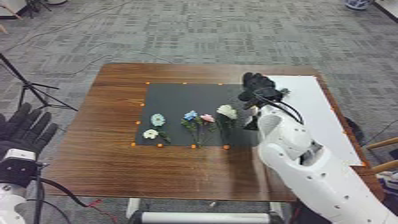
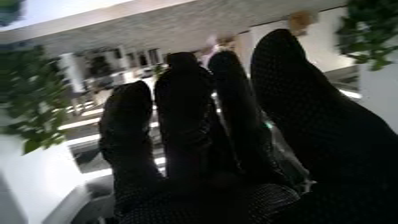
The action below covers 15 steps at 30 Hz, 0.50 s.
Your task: Arrange flowers
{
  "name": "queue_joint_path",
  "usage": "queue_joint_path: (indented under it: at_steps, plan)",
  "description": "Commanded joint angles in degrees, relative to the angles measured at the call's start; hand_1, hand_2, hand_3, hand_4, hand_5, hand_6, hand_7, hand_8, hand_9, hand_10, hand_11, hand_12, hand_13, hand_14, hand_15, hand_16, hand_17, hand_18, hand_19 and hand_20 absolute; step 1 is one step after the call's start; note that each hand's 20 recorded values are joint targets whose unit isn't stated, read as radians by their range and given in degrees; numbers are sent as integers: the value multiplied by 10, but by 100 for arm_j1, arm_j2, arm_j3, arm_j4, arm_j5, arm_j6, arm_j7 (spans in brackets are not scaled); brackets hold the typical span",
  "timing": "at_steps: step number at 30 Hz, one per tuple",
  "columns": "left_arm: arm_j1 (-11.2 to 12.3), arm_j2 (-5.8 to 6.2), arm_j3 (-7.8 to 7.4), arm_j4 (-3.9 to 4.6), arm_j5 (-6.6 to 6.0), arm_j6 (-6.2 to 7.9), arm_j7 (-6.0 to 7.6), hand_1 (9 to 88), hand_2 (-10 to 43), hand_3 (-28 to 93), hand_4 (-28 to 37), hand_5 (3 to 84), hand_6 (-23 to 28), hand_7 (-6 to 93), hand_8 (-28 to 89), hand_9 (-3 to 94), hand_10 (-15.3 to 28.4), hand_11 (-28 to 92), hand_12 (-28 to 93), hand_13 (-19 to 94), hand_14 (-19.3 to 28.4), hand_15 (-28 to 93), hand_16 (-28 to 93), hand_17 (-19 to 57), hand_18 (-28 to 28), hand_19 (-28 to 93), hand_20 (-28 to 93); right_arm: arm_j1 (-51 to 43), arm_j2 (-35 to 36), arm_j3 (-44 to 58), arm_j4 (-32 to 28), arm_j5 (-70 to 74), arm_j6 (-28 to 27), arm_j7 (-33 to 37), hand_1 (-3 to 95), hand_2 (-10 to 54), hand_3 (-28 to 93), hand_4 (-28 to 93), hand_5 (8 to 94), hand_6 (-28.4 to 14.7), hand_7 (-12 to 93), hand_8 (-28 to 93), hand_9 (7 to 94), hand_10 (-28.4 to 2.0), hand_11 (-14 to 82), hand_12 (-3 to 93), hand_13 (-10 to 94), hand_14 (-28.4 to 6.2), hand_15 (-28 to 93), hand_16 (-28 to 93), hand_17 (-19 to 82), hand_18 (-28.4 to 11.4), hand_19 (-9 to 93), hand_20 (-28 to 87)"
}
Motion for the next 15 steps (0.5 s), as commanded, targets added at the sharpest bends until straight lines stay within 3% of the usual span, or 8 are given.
queue_joint_path:
  at_steps: [1,9,13,15]
  plan:
    - [30,-38,68,-50,50,4,-8,277,150,686,-283,355,66,111,-74,302,130,148,127,217,129,277,-36,-45,106,243,117,434,50,60,675,-671,-864,53,533,-95,781,-281,474,-97,141,-76,467,-198,108,140,645,-92,701,346,354,-267,874,319]
    - [-64,-1,67,2,175,-108,-76,273,152,685,-283,355,69,107,-75,302,131,145,125,216,128,274,-35,-45,106,239,115,581,27,171,1095,-655,-675,337,544,-95,779,-282,444,-89,113,-83,396,-198,81,118,630,-95,706,343,344,-266,866,318]
    - [-88,48,90,20,125,-91,-52,271,153,684,-283,355,69,105,-73,302,127,140,125,215,128,269,-35,-44,106,236,115,883,-25,106,1597,-540,-849,415,542,-95,782,-283,442,-89,111,-83,388,-201,82,111,631,-98,715,341,346,-267,868,320]
    - [-102,58,107,27,221,-80,-87,270,154,682,-283,355,70,104,-73,302,128,139,126,215,128,267,-34,-44,106,236,115,1032,-41,86,1801,-368,-1027,451,540,-95,783,-283,439,-91,109,-84,383,-203,79,108,631,-98,717,340,346,-267,869,320]
